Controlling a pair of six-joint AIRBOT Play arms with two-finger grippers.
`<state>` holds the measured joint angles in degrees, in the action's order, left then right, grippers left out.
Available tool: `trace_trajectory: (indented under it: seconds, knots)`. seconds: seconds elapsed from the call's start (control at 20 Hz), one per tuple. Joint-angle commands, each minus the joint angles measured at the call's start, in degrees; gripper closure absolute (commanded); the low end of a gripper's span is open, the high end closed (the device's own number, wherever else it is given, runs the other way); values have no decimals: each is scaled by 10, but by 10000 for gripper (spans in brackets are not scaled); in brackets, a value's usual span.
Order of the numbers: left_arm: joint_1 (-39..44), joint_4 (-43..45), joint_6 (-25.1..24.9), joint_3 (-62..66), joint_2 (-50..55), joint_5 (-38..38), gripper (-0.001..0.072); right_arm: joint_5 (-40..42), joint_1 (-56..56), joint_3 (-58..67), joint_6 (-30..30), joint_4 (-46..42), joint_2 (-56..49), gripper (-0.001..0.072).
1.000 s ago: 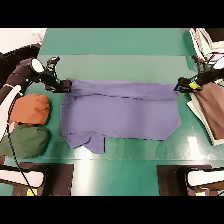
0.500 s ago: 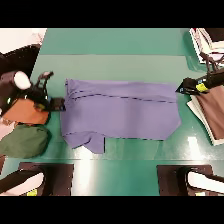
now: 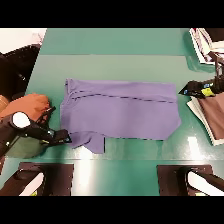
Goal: Fold the shirts.
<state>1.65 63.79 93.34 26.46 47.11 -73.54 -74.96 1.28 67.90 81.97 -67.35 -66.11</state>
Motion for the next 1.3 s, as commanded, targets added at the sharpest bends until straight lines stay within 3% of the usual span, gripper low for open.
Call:
trace_trajectory:
  seconds: [0.0,0.3,0.35,0.4,0.45,0.75,0.8,1.1,1.15,1.25]
  knots:
    - [0,-25,3,-42,-11,49,206,1,0,-3,0,4,10,298]
    - [0,-75,3,-55,-11,110,209,-13,0,-3,0,4,10,300]
    - [0,-75,3,-55,-11,114,336,-24,0,-3,0,3,10,300]
    - [0,-74,0,-54,-11,116,611,-39,2,-3,0,-3,10,300]
    - [0,-75,-3,-50,-11,114,675,-52,9,-7,0,-1,10,300]
    - [0,-72,-22,11,-11,92,683,-91,124,-201,0,-2,67,295]
    - [0,-72,-23,19,-11,93,683,-89,141,-245,0,0,75,252]
    - [0,-72,-23,26,-11,98,683,-10,108,-377,-23,90,28,262]
    - [0,-72,-23,26,-11,98,683,6,87,-376,-24,93,13,277]
    - [0,-68,-25,26,-11,90,683,29,42,-363,-24,91,-12,396]
